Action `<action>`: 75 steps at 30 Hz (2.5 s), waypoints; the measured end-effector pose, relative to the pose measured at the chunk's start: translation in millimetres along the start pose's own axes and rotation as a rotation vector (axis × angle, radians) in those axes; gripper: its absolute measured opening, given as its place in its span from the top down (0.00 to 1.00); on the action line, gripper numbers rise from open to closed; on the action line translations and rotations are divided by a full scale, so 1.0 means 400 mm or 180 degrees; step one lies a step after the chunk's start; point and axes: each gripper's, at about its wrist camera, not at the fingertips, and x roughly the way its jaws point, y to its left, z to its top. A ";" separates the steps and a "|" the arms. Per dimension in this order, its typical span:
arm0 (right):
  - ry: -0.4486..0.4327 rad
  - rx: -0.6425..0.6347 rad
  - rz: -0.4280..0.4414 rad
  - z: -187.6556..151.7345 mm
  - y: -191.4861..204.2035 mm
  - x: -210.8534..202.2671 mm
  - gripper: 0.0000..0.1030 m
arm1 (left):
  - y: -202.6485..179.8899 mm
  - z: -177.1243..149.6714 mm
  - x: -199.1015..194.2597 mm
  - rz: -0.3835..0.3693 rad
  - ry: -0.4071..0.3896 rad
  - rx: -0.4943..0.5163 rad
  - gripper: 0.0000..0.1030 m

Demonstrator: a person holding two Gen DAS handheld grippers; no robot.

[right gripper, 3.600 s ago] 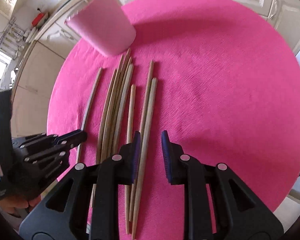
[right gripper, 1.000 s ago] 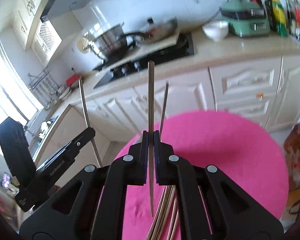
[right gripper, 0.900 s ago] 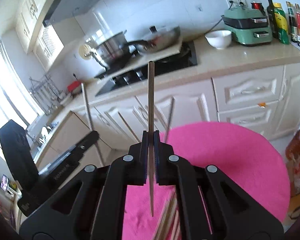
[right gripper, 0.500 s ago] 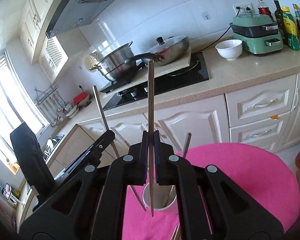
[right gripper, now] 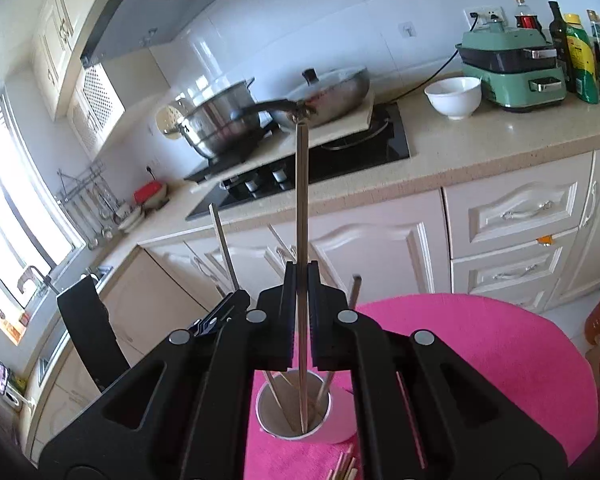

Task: Organize utensils
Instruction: 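Open the left tool to drop its chopstick in the cup while the right tool releases its own, then grasp another chopstick with the left tool while the right tool moves back to the chopsticks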

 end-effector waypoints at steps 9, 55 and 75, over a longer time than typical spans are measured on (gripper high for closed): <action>0.0168 -0.0070 -0.0055 -0.043 -0.004 0.007 0.94 | 0.021 -0.053 -0.022 -0.0019 0.0200 0.0052 0.94; 0.0338 -0.0233 -0.0320 -0.183 0.038 -0.106 0.71 | 0.087 -0.233 -0.197 -0.0008 0.1262 0.0042 0.63; 0.1188 -0.0010 -0.0778 -0.435 -0.094 -0.163 0.59 | 0.000 -0.478 -0.152 -0.0199 0.2322 0.0456 0.63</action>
